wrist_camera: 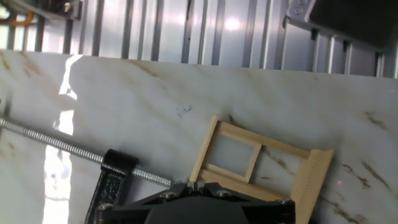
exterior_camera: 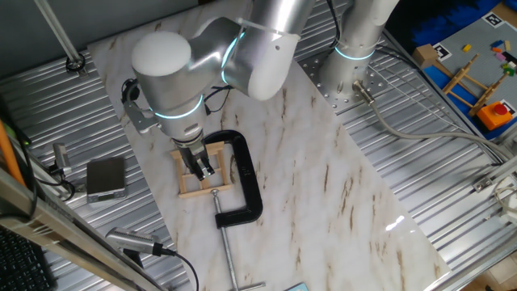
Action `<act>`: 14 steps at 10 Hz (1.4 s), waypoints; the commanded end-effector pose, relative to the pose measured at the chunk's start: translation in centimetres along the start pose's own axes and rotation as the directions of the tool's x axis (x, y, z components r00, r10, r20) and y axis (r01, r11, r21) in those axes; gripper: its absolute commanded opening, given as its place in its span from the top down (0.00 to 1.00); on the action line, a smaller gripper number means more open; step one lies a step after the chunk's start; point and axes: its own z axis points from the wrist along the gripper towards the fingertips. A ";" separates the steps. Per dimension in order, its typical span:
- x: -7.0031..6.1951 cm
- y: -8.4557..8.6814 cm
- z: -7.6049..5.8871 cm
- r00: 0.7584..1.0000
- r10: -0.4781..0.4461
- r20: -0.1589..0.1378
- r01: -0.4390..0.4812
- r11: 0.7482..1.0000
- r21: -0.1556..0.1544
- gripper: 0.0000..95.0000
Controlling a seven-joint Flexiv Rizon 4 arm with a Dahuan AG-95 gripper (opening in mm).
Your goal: Close a sliding window
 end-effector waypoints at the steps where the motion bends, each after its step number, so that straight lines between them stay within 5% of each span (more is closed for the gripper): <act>1: -1.1 -0.4 1.1 0.997 0.073 -0.007 -0.073 0.996 -0.044 1.00; 5: -2.5 -1.6 3.5 0.993 0.119 -0.014 -0.120 0.987 -0.111 1.00; 12: -2.4 -2.3 4.8 0.991 0.128 -0.038 -0.132 0.982 -0.134 1.00; 13: -2.1 -2.4 4.8 0.992 0.120 -0.041 -0.125 0.973 -0.192 0.60; 14: -2.1 -2.4 4.9 0.992 0.119 -0.042 -0.125 0.971 -0.206 0.60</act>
